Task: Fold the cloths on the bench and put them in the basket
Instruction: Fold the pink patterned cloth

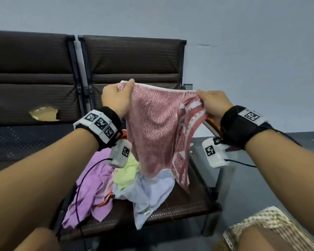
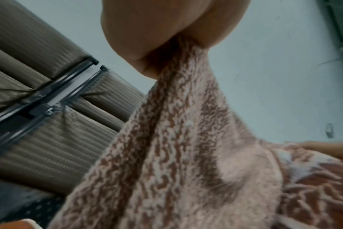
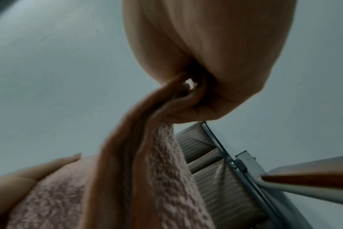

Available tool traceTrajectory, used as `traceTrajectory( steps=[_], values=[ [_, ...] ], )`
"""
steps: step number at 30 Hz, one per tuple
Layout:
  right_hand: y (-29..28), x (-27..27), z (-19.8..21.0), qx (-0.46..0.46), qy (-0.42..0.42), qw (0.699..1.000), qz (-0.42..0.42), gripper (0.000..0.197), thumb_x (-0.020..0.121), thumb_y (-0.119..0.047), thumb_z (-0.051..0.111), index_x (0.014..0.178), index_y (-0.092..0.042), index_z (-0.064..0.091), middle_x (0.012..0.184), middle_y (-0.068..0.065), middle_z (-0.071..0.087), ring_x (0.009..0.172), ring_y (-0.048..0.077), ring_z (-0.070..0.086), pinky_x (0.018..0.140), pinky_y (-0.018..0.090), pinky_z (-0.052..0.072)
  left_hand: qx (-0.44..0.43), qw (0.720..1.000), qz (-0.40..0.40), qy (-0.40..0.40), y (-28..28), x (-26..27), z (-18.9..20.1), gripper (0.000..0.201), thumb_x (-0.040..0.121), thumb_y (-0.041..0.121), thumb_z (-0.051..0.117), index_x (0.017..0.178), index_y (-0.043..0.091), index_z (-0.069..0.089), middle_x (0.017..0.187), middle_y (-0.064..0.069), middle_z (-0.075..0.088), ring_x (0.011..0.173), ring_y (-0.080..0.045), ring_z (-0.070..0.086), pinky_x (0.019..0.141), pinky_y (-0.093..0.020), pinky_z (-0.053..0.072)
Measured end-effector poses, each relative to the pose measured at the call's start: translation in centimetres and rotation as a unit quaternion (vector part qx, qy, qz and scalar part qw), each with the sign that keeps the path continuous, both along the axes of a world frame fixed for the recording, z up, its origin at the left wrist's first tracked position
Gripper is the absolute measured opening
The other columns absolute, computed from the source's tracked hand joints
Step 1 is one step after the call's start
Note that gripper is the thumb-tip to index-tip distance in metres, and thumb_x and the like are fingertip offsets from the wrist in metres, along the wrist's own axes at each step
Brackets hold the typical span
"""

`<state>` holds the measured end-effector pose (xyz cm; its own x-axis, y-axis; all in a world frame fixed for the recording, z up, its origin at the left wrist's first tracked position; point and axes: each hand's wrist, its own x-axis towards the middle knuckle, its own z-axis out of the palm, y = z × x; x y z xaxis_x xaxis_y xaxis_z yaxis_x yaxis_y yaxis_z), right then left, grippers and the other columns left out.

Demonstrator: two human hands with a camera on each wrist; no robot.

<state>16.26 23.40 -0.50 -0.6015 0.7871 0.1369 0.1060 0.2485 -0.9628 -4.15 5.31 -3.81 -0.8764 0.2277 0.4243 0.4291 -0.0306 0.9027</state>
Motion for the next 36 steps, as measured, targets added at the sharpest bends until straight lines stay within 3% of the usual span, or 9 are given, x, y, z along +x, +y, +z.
traceTrajectory(
  steps=[4, 11, 15, 19, 21, 25, 28, 31, 36],
  values=[
    [-1.9, -1.0, -0.6, -0.07, -0.026, 0.995, 0.065, 0.015, 0.095, -0.014, 0.06, 0.1, 0.0, 0.063, 0.086, 0.018, 0.067, 0.059, 0.022, 0.067, 0.065, 0.037, 0.059, 0.021, 0.99, -0.105, -0.088, 2.0, 3.7, -0.6, 0.049, 0.071, 0.054, 0.069, 0.076, 0.005, 0.076, 0.078, -0.005, 0.072, 0.074, -0.017, 0.064, 0.081, -0.05, 0.057],
    [-4.0, -1.3, -2.1, -0.138, -0.048, 0.978, 0.148, 0.053, 0.089, -0.051, 0.067, 0.116, -0.006, 0.066, 0.101, 0.014, 0.075, 0.083, 0.027, 0.075, 0.077, 0.042, 0.062, -0.055, 0.967, -0.247, -0.013, 2.5, 10.2, -2.2, 0.024, 0.086, 0.037, 0.071, 0.095, 0.017, 0.081, 0.097, -0.002, 0.078, 0.094, -0.011, 0.07, 0.09, -0.041, 0.057],
    [-3.7, -0.9, -2.7, -0.083, -0.063, 0.986, 0.132, 0.018, 0.094, -0.013, 0.059, 0.101, 0.003, 0.064, 0.088, 0.019, 0.067, 0.07, 0.032, 0.068, 0.079, 0.057, 0.06, -0.033, 0.938, -0.319, -0.131, 2.0, 9.7, -1.9, 0.027, 0.095, 0.025, 0.061, 0.087, 0.005, 0.077, 0.086, -0.007, 0.075, 0.074, -0.015, 0.067, 0.064, -0.024, 0.054],
    [-3.4, -0.5, -2.5, -0.063, -0.093, 0.971, 0.212, 0.023, 0.088, -0.001, 0.047, 0.082, -0.01, 0.068, 0.074, 0.012, 0.062, 0.055, 0.02, 0.061, 0.052, 0.031, 0.055, -0.014, 0.967, -0.214, -0.139, 2.0, 7.3, -2.1, 0.031, 0.087, -0.002, 0.053, 0.113, 0.008, 0.064, 0.107, -0.01, 0.068, 0.095, -0.021, 0.063, 0.076, -0.03, 0.052],
    [-3.3, -0.4, -2.4, -0.084, -0.083, 0.952, 0.281, 0.034, 0.087, -0.003, 0.05, 0.084, -0.02, 0.08, 0.082, 0.011, 0.071, 0.066, 0.02, 0.066, 0.059, 0.029, 0.054, -0.063, 0.954, -0.253, -0.148, 2.1, 6.4, -2.6, 0.056, 0.081, -0.009, 0.053, 0.133, 0.012, 0.052, 0.12, -0.009, 0.063, 0.106, -0.022, 0.061, 0.086, -0.032, 0.049],
    [-1.8, -1.0, -2.4, 0.034, -0.095, 0.967, 0.232, 0.021, 0.085, -0.017, 0.059, 0.094, -0.017, 0.078, 0.103, 0.007, 0.076, 0.097, 0.026, 0.07, 0.093, 0.043, 0.055, -0.062, 0.919, -0.342, -0.184, 1.5, 4.8, -3.3, 0.02, 0.084, 0.01, 0.07, 0.104, 0.004, 0.07, 0.086, -0.005, 0.071, 0.07, -0.013, 0.065, 0.065, -0.026, 0.048],
    [0.1, -0.7, -2.8, 0.104, -0.2, 0.942, 0.247, 0.011, 0.068, -0.03, 0.075, 0.073, -0.021, 0.075, 0.076, 0.002, 0.072, 0.072, 0.021, 0.069, 0.067, 0.033, 0.058, -0.049, 0.958, -0.272, -0.075, 1.8, 3.3, -3.3, 0.004, 0.09, 0.014, 0.07, 0.092, 0.014, 0.067, 0.083, -0.001, 0.07, 0.071, -0.01, 0.064, 0.069, -0.027, 0.05],
    [2.3, -1.6, -3.4, 0.212, -0.281, 0.922, 0.158, 0.011, 0.073, -0.023, 0.064, 0.072, -0.015, 0.071, 0.07, 0.01, 0.069, 0.07, 0.024, 0.063, 0.064, 0.034, 0.056, -0.217, 0.956, -0.126, 0.15, 2.9, 2.6, -2.7, 0.022, 0.087, 0.018, 0.068, 0.077, 0.029, 0.053, 0.068, 0.01, 0.061, 0.061, 0.0, 0.054, 0.063, -0.024, 0.043],
    [2.7, -4.5, -3.1, 0.275, -0.093, 0.957, 0.015, 0.039, 0.091, -0.009, 0.043, 0.107, -0.023, 0.075, 0.088, 0.002, 0.071, 0.088, 0.024, 0.065, 0.078, 0.031, 0.052, -0.113, 0.989, -0.034, 0.087, 5.8, 0.9, 0.0, 0.021, 0.08, 0.01, 0.07, 0.093, 0.025, 0.064, 0.08, 0.009, 0.068, 0.076, -0.007, 0.065, 0.068, -0.012, 0.05]
  ],
)
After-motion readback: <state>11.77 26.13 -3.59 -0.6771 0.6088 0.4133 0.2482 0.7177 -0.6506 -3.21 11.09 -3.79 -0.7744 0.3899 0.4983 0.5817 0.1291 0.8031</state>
